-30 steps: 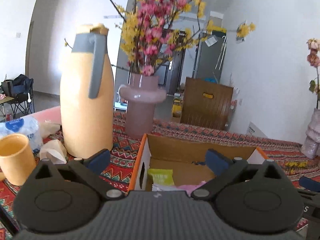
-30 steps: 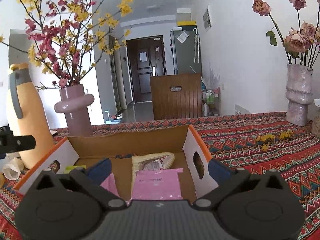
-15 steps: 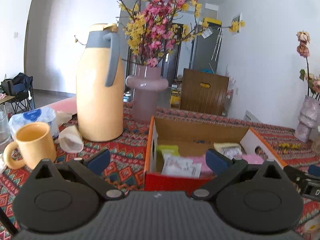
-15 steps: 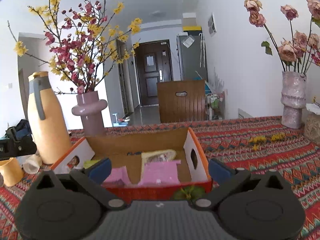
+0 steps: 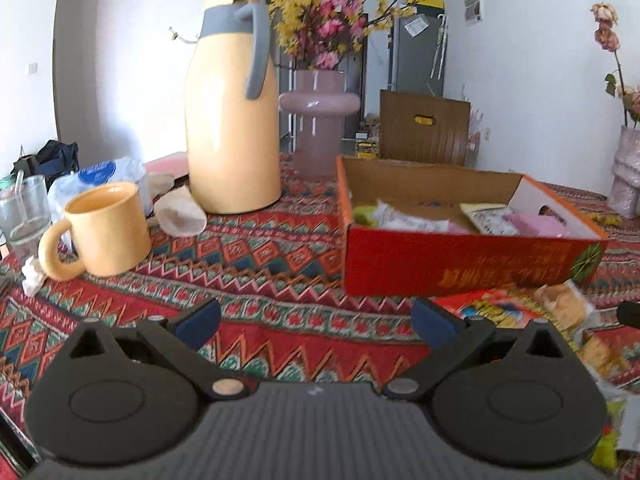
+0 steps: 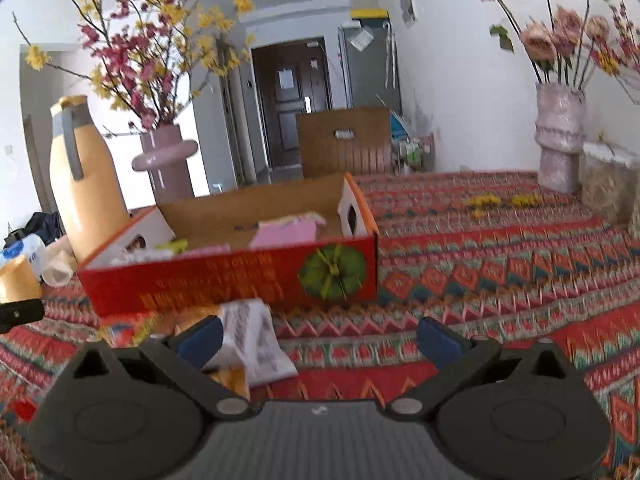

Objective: Organize snacks
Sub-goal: 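Move both tools back over the remaining snack pile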

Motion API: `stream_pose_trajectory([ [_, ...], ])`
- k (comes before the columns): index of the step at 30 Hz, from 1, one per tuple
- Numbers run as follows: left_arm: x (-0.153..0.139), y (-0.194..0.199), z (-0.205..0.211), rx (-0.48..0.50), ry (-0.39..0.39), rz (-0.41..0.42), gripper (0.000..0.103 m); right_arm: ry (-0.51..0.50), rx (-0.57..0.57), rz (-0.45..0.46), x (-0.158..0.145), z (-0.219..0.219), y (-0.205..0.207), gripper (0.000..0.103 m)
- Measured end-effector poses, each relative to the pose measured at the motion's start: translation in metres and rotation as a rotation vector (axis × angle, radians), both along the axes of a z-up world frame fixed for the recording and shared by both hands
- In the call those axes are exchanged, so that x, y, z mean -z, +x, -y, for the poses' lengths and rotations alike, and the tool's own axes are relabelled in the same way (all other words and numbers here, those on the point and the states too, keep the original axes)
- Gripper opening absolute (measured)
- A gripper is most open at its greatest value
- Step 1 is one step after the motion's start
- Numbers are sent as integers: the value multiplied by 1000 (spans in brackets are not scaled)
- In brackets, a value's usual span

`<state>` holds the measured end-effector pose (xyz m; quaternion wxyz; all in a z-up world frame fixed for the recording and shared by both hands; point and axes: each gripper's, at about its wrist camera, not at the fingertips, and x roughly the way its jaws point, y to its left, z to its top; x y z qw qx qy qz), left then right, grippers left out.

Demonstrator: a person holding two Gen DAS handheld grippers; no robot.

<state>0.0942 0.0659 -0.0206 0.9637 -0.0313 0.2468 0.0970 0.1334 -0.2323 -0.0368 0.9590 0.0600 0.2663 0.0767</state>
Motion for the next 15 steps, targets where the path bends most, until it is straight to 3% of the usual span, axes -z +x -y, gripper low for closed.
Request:
stream_pose_trajectory([
  [15, 13, 5, -9, 8, -63, -17, 103, -17, 25, -47, 16, -2, 9, 103],
])
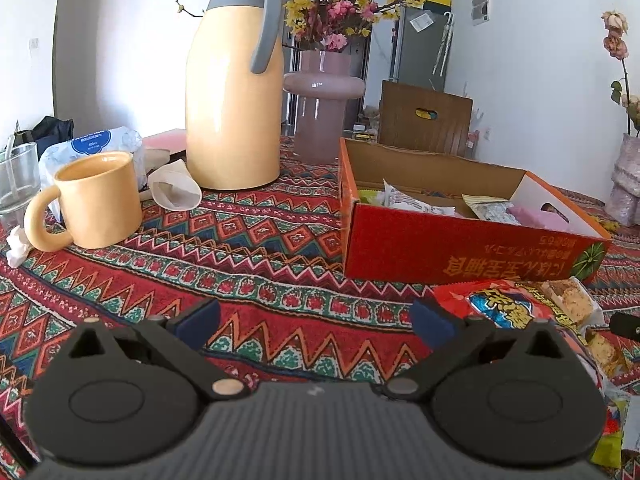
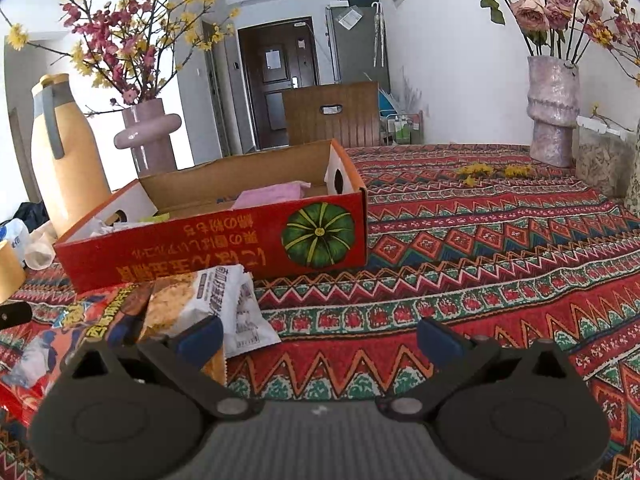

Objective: Organize snacks
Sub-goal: 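Move both tools back over the remaining snack pile, then lower the right gripper onto a bread packet and grasp it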

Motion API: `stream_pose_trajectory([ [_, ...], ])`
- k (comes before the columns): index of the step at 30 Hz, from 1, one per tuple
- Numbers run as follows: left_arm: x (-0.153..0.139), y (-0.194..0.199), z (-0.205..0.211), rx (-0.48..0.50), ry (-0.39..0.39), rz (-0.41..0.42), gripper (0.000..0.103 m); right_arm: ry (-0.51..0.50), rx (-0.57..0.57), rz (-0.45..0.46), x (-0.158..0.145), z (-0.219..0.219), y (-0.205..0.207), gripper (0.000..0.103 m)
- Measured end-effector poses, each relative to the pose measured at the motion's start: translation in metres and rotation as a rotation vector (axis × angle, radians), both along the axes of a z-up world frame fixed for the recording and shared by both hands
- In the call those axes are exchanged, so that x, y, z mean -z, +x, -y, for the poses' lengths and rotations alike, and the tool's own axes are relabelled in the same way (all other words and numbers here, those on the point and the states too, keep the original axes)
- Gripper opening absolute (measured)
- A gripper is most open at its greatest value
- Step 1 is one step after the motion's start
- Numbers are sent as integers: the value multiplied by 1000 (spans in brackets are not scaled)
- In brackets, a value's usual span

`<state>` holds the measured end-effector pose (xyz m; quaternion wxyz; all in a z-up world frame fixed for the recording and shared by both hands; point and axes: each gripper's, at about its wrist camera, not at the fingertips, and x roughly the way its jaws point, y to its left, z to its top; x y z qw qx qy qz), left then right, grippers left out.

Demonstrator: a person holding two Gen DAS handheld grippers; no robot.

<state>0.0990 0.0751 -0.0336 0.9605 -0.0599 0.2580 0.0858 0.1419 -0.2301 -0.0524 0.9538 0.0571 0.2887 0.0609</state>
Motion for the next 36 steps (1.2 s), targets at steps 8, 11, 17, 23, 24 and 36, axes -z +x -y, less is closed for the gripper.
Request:
stream_pose_trajectory([
  [8, 0, -2, -2, 2, -12, 9, 103, 31, -35, 12, -12, -8, -13, 103],
  [11, 0, -3, -3, 1, -16, 11, 103, 15, -59, 6, -15, -21, -13, 103],
  [17, 0, -3, -5, 7, -31, 6, 103, 5, -74, -17, -15, -37, -10, 103],
  [23, 0, -4, -6, 20, -42, 9, 103, -2, -56, -33, -13, -35, -12, 103],
  [24, 0, -4, -6, 21, -42, 11, 103, -2, -49, -36, -13, -33, -12, 103],
  [36, 0, -5, -6, 27, -47, 13, 103, 0, -20, -49, -9, -25, -12, 103],
])
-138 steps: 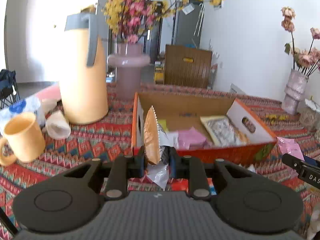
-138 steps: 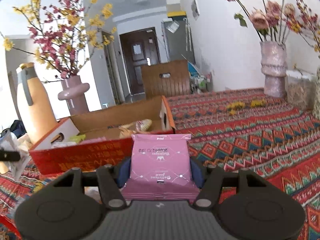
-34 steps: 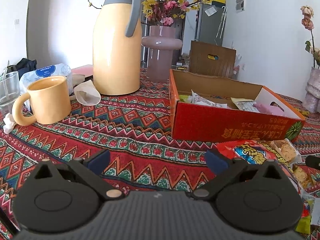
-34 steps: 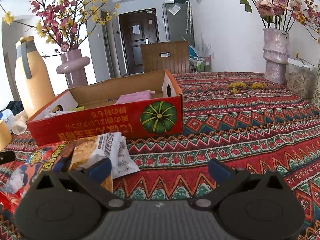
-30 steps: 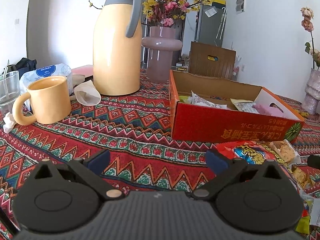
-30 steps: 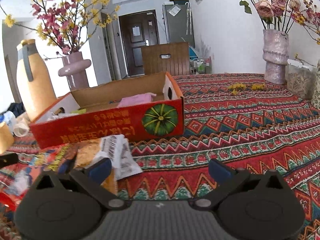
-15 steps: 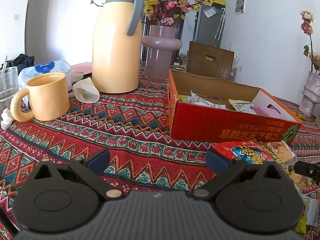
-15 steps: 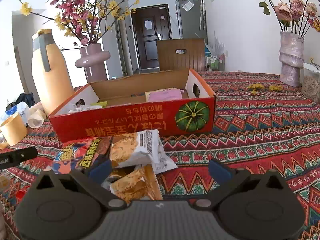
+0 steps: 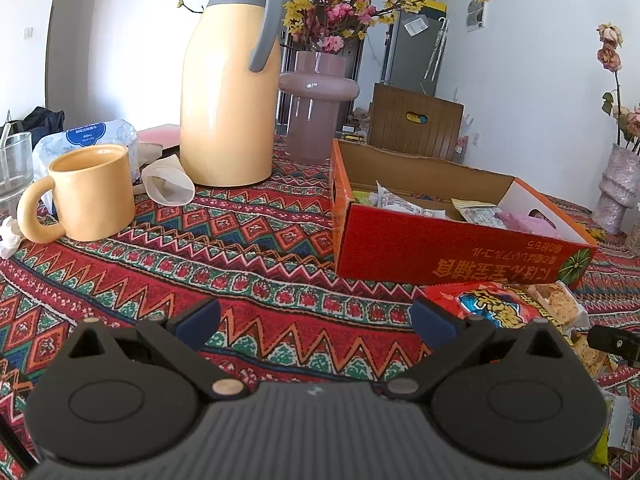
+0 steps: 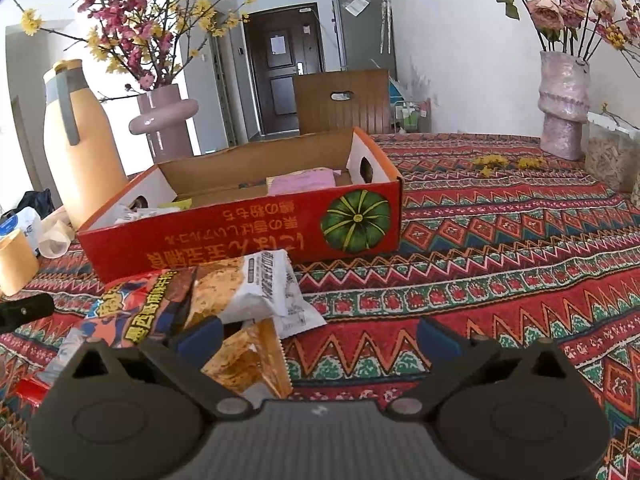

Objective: Organize snacks
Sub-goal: 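Lower the right gripper onto a bread packet and grasp it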

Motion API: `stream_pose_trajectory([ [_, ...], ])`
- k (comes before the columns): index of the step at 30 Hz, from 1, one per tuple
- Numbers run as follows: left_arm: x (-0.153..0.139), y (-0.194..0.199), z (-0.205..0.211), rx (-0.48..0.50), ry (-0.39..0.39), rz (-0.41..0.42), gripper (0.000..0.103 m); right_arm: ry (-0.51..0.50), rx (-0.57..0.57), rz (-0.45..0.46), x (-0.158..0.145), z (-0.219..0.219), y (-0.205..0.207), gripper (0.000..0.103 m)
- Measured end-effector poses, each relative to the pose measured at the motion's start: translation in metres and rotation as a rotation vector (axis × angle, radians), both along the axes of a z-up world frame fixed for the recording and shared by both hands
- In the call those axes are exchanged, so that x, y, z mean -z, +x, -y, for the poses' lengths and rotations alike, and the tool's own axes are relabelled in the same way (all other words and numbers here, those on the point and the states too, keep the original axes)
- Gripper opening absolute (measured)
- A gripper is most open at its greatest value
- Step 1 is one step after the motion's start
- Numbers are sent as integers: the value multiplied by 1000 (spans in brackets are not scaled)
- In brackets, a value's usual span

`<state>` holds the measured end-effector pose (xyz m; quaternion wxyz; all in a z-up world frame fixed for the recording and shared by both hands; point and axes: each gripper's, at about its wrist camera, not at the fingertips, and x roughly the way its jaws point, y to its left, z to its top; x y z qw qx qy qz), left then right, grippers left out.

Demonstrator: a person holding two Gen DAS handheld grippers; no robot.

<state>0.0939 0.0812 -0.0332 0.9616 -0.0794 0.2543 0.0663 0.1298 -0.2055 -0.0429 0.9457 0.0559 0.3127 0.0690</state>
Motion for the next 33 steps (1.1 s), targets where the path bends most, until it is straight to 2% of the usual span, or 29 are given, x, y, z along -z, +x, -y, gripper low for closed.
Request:
stream_pose_trajectory([
  [24, 0, -1, -2, -11, -14, -2, 103, -3, 14, 12, -3, 6, -2, 103],
  [33, 0, 0, -3, -16, -18, -6, 103, -36, -72, 20, -15, -17, 23, 103],
])
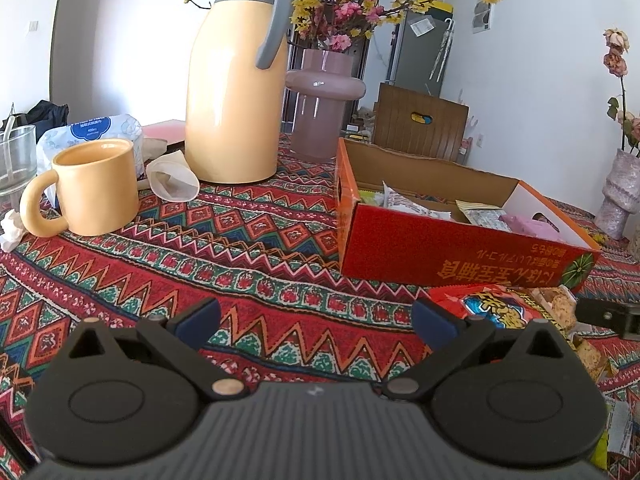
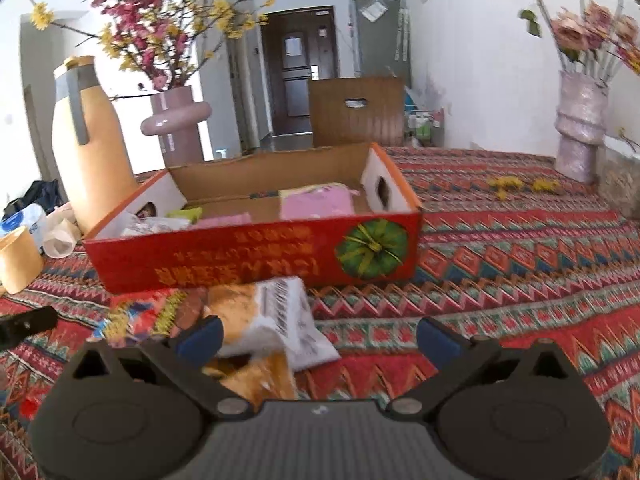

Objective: Organize snacks
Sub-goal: 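Lower the right gripper onto a bread packet and grasp it, then grasp the red-and-blue chip bag with the left gripper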

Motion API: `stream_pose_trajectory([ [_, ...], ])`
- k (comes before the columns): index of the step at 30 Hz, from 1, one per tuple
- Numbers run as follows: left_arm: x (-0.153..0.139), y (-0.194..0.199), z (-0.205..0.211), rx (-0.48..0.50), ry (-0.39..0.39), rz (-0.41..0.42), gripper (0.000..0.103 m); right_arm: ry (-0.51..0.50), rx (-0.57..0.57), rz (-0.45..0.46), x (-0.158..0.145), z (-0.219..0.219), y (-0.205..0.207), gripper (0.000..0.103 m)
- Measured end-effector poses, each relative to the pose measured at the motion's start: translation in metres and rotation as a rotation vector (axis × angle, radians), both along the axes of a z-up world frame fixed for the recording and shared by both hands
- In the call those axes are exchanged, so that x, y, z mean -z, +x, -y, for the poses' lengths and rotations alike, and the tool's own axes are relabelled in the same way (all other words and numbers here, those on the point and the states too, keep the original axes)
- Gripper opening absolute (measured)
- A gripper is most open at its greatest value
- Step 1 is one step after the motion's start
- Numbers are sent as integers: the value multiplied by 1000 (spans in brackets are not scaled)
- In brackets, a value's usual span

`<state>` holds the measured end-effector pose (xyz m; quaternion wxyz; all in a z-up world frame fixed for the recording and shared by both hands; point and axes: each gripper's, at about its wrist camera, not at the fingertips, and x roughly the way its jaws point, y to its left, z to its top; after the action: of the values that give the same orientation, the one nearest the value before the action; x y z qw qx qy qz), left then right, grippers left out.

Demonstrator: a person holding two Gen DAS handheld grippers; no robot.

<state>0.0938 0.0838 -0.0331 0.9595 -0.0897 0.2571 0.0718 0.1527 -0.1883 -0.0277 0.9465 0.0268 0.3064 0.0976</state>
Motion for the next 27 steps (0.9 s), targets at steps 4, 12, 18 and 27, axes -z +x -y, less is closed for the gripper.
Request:
stream_pose_trajectory([
  [4, 0, 1, 0, 3, -4, -3, 103, -32, -45, -17, 3, -18, 13, 100],
  [12, 1, 2, -1, 4, -9, -7, 103, -105, -137, -27, 8, -40, 15, 56],
  [18, 1, 3, -1, -5, -6, -15, 103, -68, -122, 28, 0, -29, 4, 42],
  [27, -19, 5, 17, 50, -26, -62, 103, 20, -83, 116, -16, -3, -18, 38],
])
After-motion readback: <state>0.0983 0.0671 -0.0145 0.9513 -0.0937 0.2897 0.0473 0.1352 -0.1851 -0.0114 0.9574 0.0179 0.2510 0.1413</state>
